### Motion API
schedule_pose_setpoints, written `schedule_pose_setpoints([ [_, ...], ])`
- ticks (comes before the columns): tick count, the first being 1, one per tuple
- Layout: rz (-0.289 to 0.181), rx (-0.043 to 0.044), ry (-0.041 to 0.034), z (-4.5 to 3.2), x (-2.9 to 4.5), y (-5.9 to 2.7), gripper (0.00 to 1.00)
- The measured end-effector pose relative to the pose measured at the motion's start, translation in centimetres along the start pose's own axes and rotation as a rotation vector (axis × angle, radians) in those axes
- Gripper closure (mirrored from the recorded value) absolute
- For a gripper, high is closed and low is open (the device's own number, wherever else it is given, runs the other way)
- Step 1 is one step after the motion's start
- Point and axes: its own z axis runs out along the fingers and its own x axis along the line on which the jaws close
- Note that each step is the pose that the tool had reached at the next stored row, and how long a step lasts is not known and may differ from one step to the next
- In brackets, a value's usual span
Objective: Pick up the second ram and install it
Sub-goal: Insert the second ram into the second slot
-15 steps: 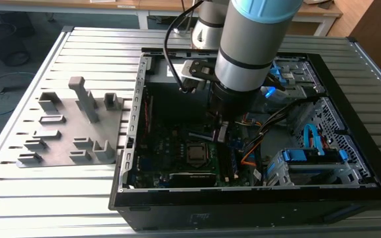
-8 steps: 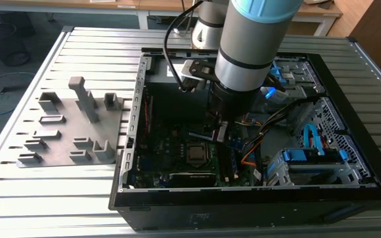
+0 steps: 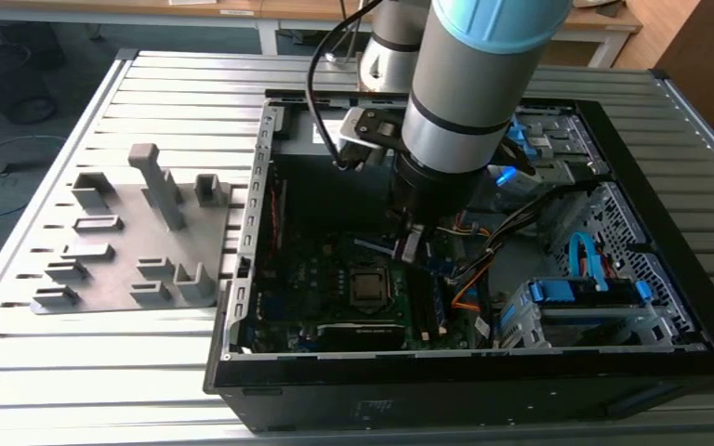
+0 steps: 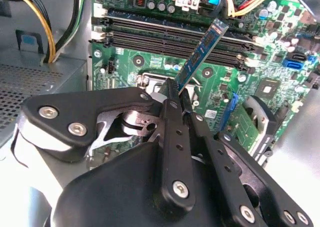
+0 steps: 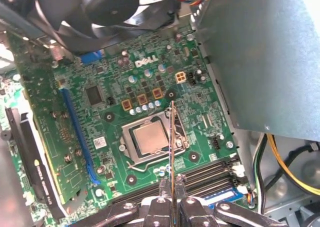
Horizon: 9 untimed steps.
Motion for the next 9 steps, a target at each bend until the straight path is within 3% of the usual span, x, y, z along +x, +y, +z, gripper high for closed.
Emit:
schedule_pose_setpoints([
  [9,0.051,0.0012,-0.0016,0.01,0.0,0.0,0.86],
])
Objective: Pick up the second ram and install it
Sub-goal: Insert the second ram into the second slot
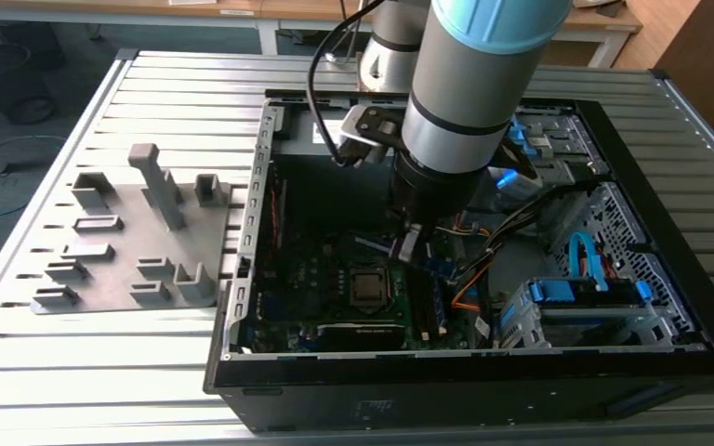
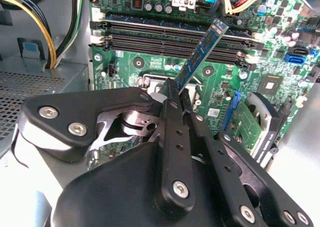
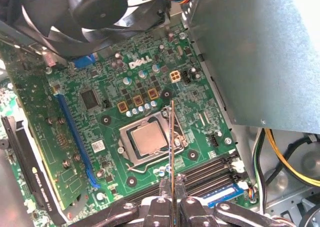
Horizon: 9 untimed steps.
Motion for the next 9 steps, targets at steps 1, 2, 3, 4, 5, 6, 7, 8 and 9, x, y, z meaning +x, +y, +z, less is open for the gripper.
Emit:
schedule_pose_setpoints([
  [1,0.005,0.0,-0.0001,0.0,0.0,0.0,0.86],
  [2,0.01,0.0001,-0.0004,0.0,0.0,0.0,0.86],
  [3,0.015,0.0002,-0.0006,0.0,0.0,0.0,0.86],
  [4,0.02,0.0003,-0.0009,0.0,0.0,0.0,0.86],
  [5,0.025,0.0004,-0.0011,0.0,0.0,0.0,0.86],
  [6,0.03,0.0004,-0.0012,0.0,0.0,0.0,0.86],
  [7,0.034,0.0006,-0.0013,0.0,0.0,0.0,0.86],
  [8,0.039,0.0006,-0.0015,0.0,0.0,0.0,0.86],
  [9,0.044,0.0007,-0.0017,0.0,0.0,0.0,0.86],
])
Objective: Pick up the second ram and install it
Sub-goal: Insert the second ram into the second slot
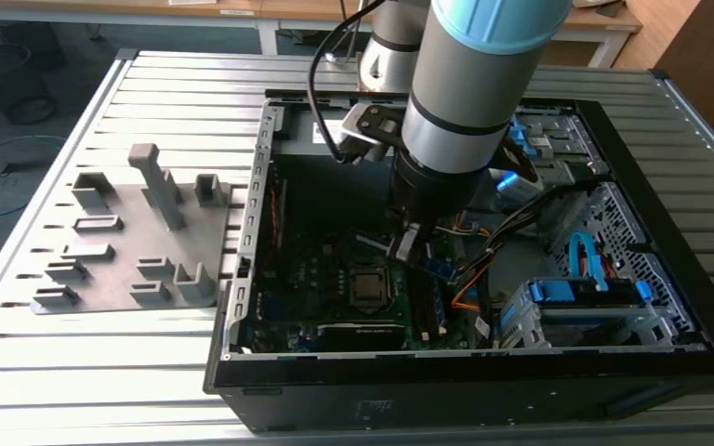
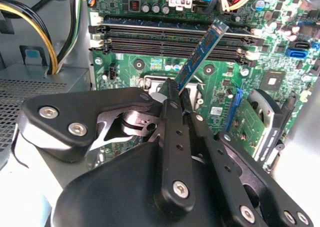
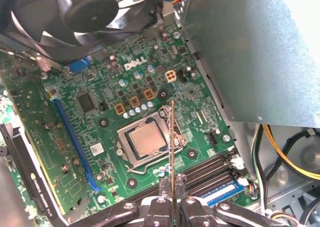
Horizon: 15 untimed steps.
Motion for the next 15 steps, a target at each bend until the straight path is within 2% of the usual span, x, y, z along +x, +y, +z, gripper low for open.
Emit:
schedule_pose_setpoints([
  [15,0.062,0.0011,-0.0025,0.0,0.0,0.0,0.86],
])
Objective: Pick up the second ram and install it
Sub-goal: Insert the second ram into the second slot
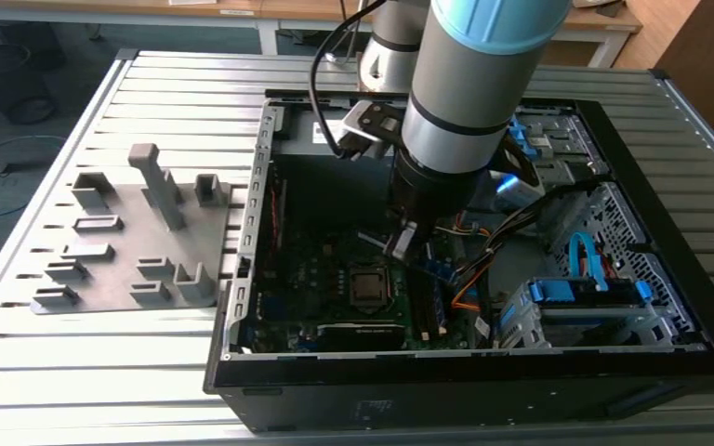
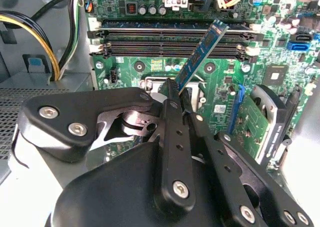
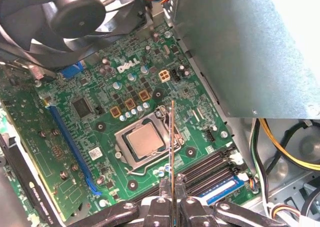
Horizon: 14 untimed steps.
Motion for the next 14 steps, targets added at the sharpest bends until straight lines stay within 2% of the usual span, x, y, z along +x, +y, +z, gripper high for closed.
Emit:
schedule_pose_setpoints([
  [14,0.061,0.0009,-0.0028,0.0,0.0,0.0,0.86],
])
